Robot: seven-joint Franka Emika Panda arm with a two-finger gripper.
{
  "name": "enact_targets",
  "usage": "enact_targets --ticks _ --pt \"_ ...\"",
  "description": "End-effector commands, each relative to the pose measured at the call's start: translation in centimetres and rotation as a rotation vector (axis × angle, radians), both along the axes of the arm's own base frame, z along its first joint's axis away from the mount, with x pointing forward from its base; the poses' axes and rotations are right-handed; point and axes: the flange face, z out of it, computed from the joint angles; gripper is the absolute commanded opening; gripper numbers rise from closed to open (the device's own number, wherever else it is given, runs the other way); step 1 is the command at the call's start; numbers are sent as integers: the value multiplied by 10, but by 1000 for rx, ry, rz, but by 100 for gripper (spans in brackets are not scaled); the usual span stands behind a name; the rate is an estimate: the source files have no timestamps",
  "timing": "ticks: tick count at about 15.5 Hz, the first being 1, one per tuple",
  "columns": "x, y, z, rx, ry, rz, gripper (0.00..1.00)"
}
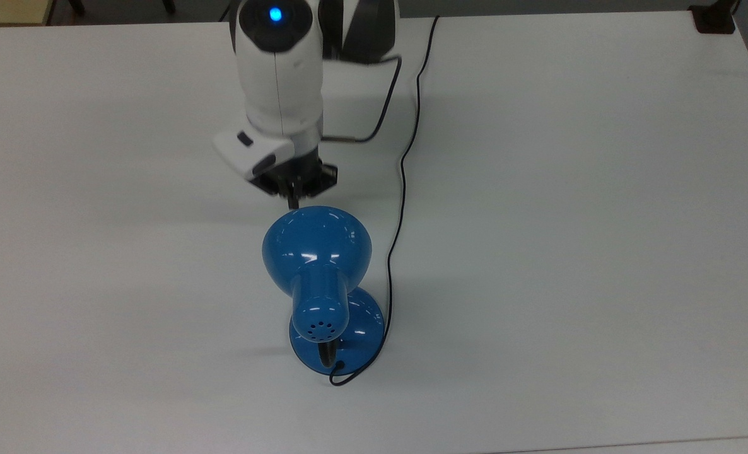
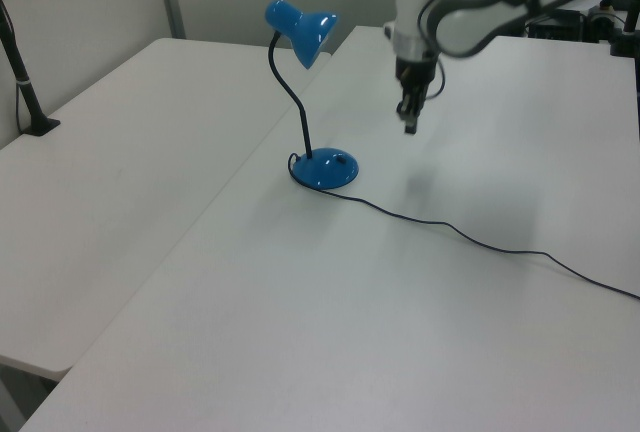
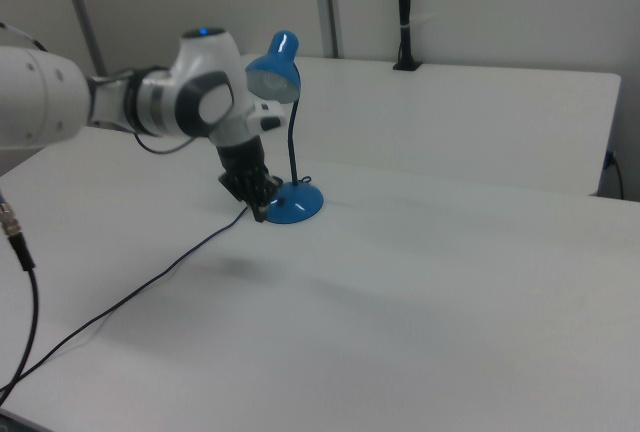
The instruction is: Turn off the lamp
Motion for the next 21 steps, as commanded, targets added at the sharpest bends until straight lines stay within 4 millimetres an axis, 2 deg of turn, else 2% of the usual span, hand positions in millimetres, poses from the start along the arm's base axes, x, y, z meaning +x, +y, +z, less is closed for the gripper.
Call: enact_targets --ticks 1,2,4,5,9,14,21 --pt "-51 -6 73 1 46 -20 73" --pt "-60 -11 88 2 40 -29 100" --pt "-77 -16 114 6 13 -33 100" --pt "-89 -27 129 9 -7 -49 100" --pt "-108 -39 154 9 14 -78 100" --pt "-109 -54 172 10 25 -105 100" --pt "-109 -58 170 11 45 -111 100"
